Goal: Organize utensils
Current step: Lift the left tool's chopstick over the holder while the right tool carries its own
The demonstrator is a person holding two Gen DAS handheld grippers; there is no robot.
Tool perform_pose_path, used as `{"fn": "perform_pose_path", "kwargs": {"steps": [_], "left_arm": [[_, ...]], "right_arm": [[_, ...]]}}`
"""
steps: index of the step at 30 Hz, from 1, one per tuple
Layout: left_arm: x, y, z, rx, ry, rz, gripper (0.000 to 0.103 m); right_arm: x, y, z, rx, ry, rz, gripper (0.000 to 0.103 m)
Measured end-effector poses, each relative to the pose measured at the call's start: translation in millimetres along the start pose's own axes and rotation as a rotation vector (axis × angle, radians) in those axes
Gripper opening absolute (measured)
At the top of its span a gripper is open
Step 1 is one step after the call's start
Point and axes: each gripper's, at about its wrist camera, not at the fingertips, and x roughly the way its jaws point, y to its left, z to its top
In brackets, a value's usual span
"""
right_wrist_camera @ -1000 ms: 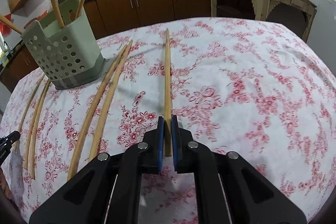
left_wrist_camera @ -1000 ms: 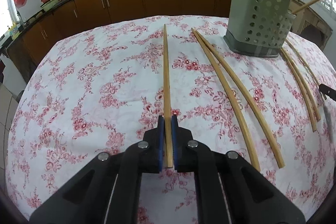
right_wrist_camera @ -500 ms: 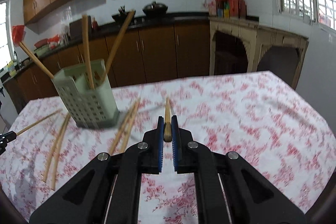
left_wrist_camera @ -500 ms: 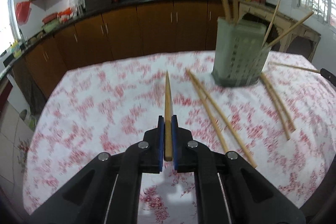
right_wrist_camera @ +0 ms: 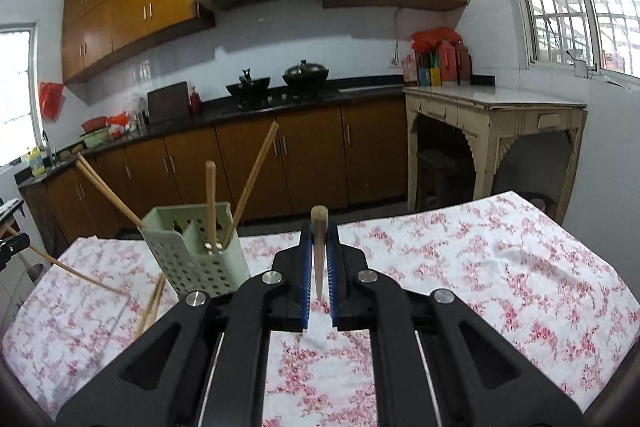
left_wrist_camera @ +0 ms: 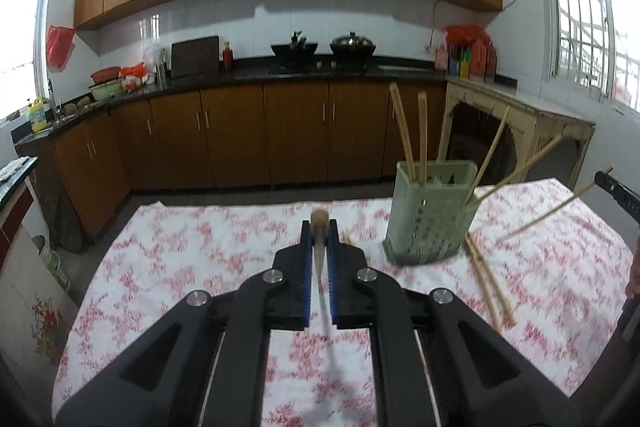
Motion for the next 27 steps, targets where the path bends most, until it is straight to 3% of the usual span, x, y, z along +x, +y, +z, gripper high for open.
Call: {"fn": "perform_pose_path", "kwargs": {"steps": [15,27], "left_arm": [[-7.3,0.0,22.1,-0.022,-0.037,0.003,0.008],[-43.5,-28.3,52.9,-0.002,-0.110,-0.086,0.008]], "right_arm": [[-11.2,8.4,23.9,-0.008,-0.039,0.026,0.008],[-43.2,25.3,60.6,0.036,-0.035,0.207,0.008]]}}
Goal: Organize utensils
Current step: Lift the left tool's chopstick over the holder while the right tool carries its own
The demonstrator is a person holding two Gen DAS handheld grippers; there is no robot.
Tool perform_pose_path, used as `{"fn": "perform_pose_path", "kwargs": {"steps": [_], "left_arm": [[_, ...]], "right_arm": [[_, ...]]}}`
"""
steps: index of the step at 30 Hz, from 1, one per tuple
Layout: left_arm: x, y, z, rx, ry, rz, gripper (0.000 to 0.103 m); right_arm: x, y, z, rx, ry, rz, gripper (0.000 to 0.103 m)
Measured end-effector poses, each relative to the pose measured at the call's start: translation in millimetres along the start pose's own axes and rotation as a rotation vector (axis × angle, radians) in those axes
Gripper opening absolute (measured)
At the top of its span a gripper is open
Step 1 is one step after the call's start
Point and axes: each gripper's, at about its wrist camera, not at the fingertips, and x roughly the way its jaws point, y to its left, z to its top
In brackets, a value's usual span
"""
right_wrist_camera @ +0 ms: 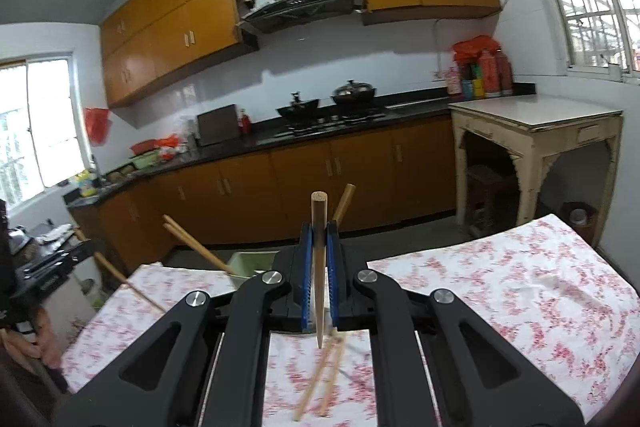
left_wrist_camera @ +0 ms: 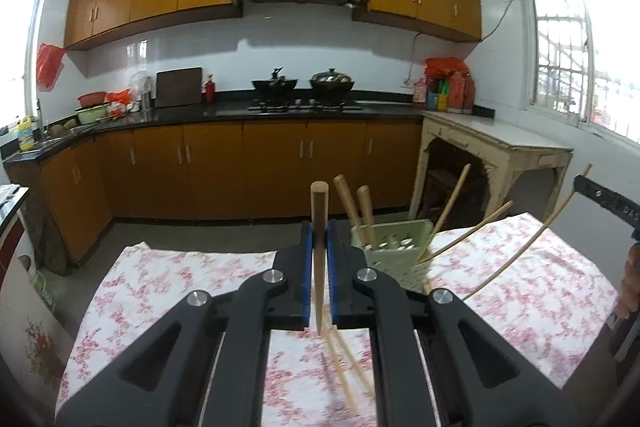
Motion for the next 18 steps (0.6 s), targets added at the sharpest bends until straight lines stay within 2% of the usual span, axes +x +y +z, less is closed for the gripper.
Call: {"fn": "perform_pose_path", "kwargs": {"steps": [7,12,18], "left_arm": [[-6.3,-29.8,34.1,0.005,-0.066,-0.057,0.008],[-4.3,-50.7,67.8,-0.004,-0.138,-0.088,0.008],[13.2,-66.8,103.5,-0.028,-0.224,-0.058,0.008]], "right_arm": [[-6.1,24.1,22.2,-0.029,-0.062,0.062,0.008],[0.0,36.5,37.8,-0.062,-0.122,0.066,0.008],[22.4,42.3,49.5,-0.069,-0.173,0.051,0.008]]}}
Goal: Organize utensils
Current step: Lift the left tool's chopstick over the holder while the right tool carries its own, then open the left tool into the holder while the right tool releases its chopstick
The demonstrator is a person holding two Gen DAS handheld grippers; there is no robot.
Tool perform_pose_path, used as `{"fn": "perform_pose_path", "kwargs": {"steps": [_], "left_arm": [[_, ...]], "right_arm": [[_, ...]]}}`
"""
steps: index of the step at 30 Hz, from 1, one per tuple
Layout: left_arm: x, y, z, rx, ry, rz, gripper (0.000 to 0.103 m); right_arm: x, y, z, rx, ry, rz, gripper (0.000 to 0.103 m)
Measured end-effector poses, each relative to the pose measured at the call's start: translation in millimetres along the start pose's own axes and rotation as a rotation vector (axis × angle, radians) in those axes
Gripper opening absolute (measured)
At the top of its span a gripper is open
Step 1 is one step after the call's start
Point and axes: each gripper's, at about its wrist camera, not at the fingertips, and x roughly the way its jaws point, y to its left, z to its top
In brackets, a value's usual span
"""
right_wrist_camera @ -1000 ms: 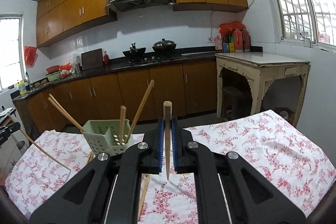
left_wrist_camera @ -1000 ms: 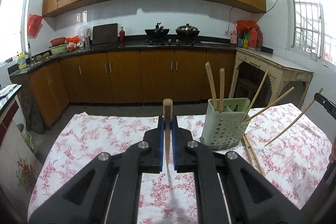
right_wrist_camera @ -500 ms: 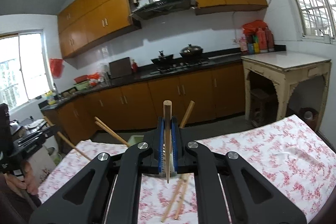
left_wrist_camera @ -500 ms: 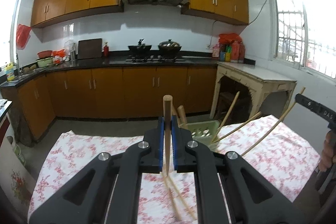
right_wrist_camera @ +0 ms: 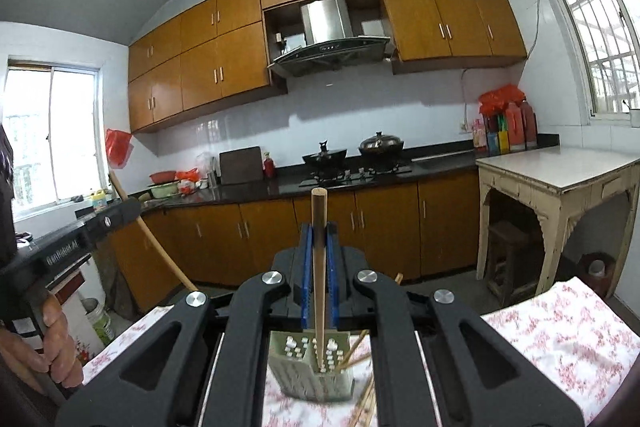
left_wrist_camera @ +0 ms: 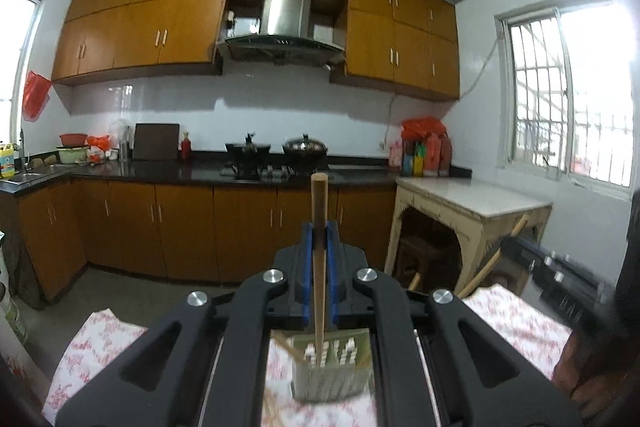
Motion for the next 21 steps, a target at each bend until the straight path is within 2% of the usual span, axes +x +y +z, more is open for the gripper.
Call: {"fn": "perform_pose_path", "kwargs": {"steps": [4,11,16,21], "left_arm": [[25.4,-4.5,5.0,-0.010,-0.006,0.031,0.008],[71.9,4.7,-17.1,-0.048,0.087,0.048,0.008],[91.2,16.2,-35.4,-0.068,0.122,0.058,0.008],[96.5,20.4,-44.8,-0.066,0.135,0.060,0.008]], "right_arm": [[22.9,-2.3,0.5,0.015,-0.005,-0.008,0.008],[56.2,-2.3,-18.3,0.017,0.072,-0.031,0.008],[70.2,-7.2,-32.4,0.045,0.132,-0.031,0.008],[76.0,-7.8,-36.4,0.053,0.155,-0.027,0.008]]}}
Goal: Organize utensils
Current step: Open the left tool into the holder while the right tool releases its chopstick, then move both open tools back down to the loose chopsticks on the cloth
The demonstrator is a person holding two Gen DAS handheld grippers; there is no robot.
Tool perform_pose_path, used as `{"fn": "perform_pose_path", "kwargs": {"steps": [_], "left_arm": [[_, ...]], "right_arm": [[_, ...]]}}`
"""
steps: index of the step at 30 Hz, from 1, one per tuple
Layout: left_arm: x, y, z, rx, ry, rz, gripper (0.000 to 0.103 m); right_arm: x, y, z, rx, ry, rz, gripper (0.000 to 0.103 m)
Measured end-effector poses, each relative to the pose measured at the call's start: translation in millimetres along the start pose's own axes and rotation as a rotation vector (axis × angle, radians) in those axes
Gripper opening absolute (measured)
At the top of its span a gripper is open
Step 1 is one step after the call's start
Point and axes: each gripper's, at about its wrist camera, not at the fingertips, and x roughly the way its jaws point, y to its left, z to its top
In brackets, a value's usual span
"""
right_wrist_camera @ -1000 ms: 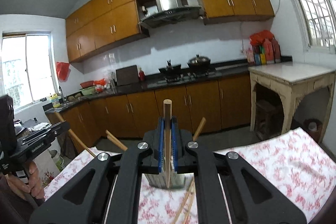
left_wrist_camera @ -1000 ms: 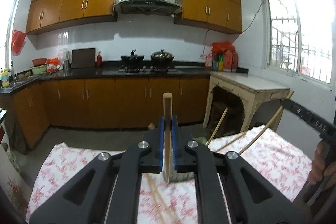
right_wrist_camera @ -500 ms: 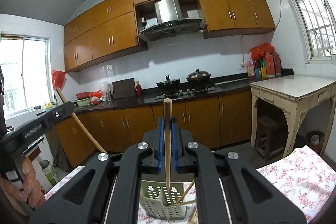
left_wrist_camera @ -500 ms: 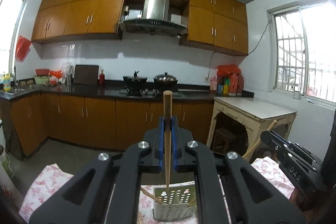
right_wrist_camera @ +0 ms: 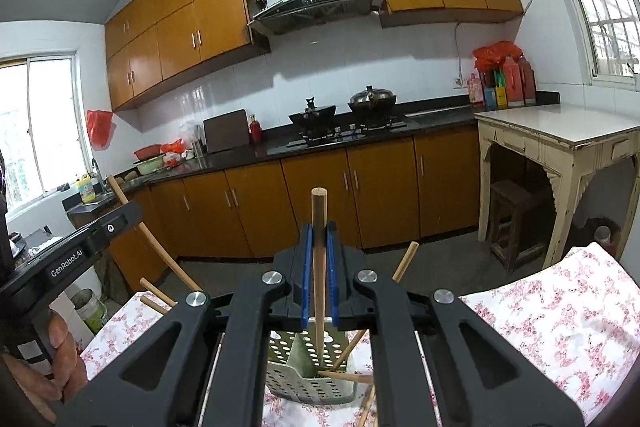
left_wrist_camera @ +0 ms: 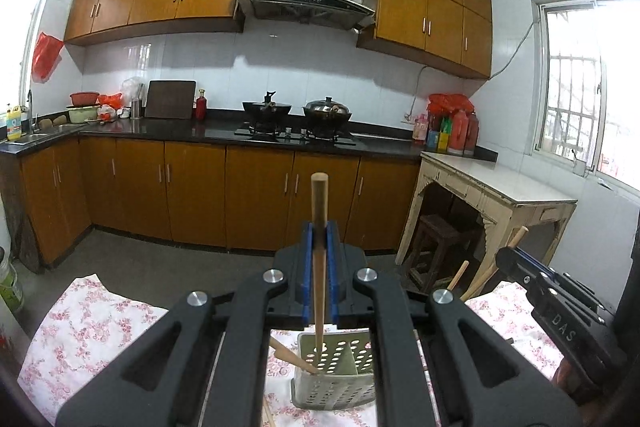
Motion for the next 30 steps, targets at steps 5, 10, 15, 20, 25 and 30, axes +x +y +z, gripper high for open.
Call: {"fn": "perform_pose_path", "kwargs": {"steps": [5,10,15,20,25,30], "left_arm": [[3.6,4.2,-5.6,0.003,0.026,0.003,0.008],[-2.9,13.1,-7.4,0.005,0.040,0.028,0.016],[-18.8,21.1,-3.7,0.003,0.025,0.051,0.023],[-47.2,29.9,-5.5,-0.001,0.005,0.065,0.028],[-84.2,43.1,-25.1,0.009,0.006,0.084,0.032],[-107.1,57.4,-71.6,0.036,0.045,0.128,0.032]], "right_arm": [[7.6,1.6,-4.3,-0.001,0.036,0.003,0.008],[9.8,1.8,-3.8,0.007,0.056,-0.002,0.013],[-3.3,3.1,-0.8,-0.006,0.032,-0.014,0.014],[-28.8,2.8,1.2,-0.012,-0.001,-0.012,0.014],[-68.5,5.1,-12.5,-0.049,-0.014,0.024,0.014],[-92.8,-6.0,-47.2,-0.053,0.020,-0.011,0.014]]}}
